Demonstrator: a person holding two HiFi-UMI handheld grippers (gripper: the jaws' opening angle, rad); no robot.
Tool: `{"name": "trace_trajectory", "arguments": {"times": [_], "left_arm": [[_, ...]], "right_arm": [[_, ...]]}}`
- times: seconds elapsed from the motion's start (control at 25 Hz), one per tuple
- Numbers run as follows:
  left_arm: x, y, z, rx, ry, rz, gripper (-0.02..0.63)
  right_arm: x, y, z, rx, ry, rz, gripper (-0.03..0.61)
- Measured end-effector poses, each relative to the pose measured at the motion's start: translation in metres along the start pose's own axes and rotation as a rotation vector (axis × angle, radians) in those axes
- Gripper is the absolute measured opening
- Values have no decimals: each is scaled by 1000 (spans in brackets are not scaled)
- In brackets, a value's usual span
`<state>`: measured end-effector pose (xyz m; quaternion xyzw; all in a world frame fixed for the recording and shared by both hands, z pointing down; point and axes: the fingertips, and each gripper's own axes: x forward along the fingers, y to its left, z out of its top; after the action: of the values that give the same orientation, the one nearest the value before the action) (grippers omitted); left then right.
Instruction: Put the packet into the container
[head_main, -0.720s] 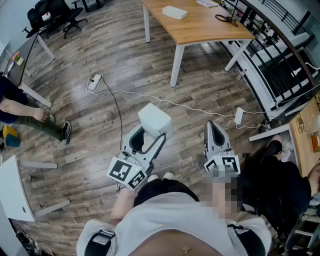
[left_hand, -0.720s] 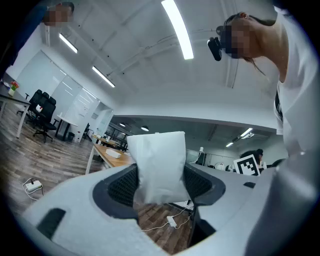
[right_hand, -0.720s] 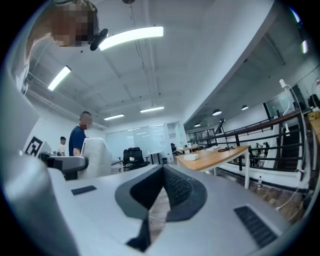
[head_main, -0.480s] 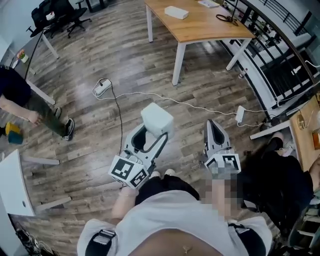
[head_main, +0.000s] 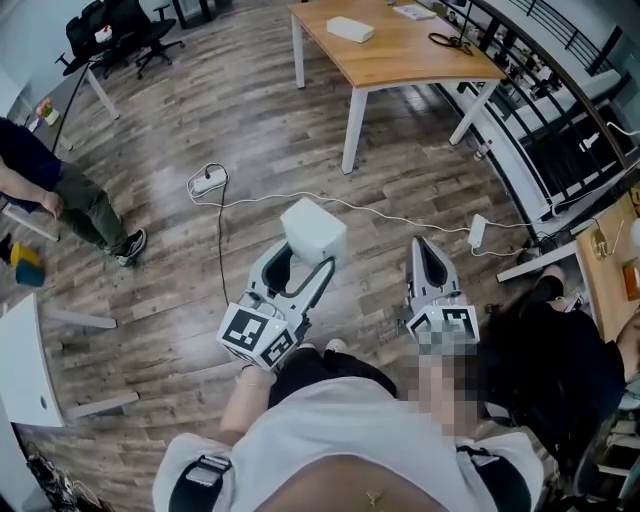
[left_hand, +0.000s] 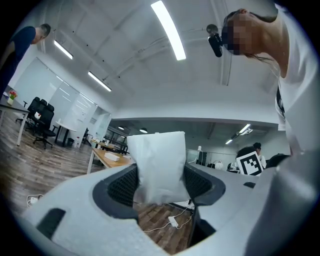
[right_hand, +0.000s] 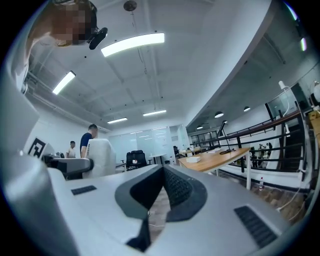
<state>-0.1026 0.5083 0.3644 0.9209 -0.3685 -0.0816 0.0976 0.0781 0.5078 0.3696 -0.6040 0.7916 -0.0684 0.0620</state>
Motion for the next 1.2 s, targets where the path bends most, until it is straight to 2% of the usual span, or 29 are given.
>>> {"name": "trace_trajectory", "arguments": {"times": [0.68, 1.2], "left_arm": [[19, -21, -13, 38, 25, 32, 293], [50, -20, -21, 65, 54, 2, 293]], "right_arm": [[6, -18, 6, 17, -30, 41, 11], [18, -39, 1, 28, -3, 20, 11]]}}
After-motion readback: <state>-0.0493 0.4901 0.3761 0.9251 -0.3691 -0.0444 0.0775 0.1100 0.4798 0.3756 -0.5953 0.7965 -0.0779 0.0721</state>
